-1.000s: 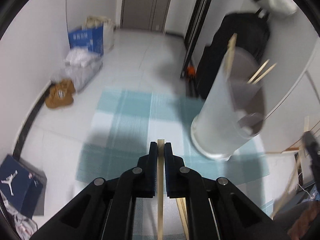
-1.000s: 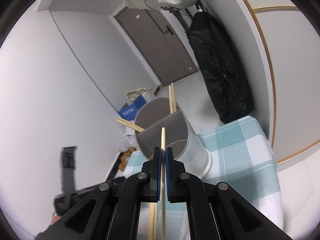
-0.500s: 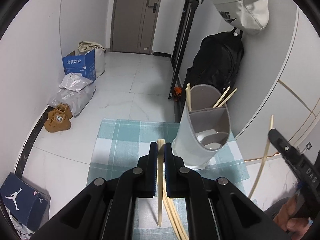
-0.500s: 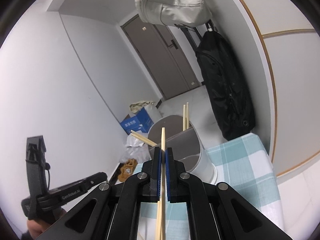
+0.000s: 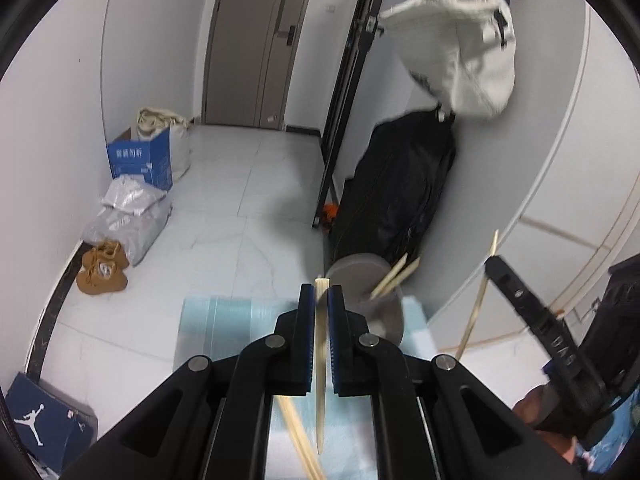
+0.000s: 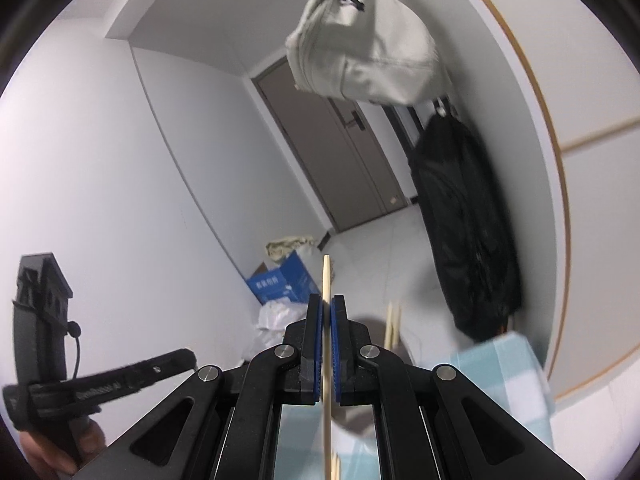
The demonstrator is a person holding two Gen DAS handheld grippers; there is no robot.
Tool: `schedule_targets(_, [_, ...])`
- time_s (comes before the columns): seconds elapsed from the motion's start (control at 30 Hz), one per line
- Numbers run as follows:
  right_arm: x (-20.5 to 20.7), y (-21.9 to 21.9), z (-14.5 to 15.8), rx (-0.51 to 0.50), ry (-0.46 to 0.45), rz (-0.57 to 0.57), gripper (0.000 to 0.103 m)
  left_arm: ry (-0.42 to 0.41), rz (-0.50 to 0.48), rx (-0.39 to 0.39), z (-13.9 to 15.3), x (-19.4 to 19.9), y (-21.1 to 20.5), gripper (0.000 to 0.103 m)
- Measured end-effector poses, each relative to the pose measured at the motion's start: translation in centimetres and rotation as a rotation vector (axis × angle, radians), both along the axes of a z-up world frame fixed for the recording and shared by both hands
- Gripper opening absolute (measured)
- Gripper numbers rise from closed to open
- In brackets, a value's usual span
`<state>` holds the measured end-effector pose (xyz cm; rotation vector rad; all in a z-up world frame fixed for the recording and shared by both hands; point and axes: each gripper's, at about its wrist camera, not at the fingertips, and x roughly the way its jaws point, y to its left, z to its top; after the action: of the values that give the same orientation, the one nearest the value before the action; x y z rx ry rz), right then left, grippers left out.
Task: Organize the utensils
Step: 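Carry both chopsticks over the white holder and open both tools to drop them in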
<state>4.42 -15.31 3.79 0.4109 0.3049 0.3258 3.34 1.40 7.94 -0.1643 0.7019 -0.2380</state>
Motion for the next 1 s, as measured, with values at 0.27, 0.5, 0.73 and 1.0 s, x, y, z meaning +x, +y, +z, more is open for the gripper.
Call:
schedule_targets(0.27, [5.0,0.5,4.7,-0.048,-0.099,-0.039,0.003,-0.112,0.0,-0.024,5.4,4.0,-1.2,0.002])
schedule_targets(0.5, [11.0,0.7,4.6,-0.028,-0.066,-0.063,0.003,-0.121,0.027,-0.038,5.1,7.7,-1.8,0.002])
schedule_targets(0.73, [14.4,0.4,1.9,0.001,-0.01,-0.093,0.003,-0.111,0.037,-0.072,2.8,10.4,-1.8,0.002])
schedule_targets(1.0, [15.3,0.5,-0.1,-0.015,-0.046,-0.124,0.003,-0.084,0.033,-0.067,0.1,11.6,-2.0,0.002])
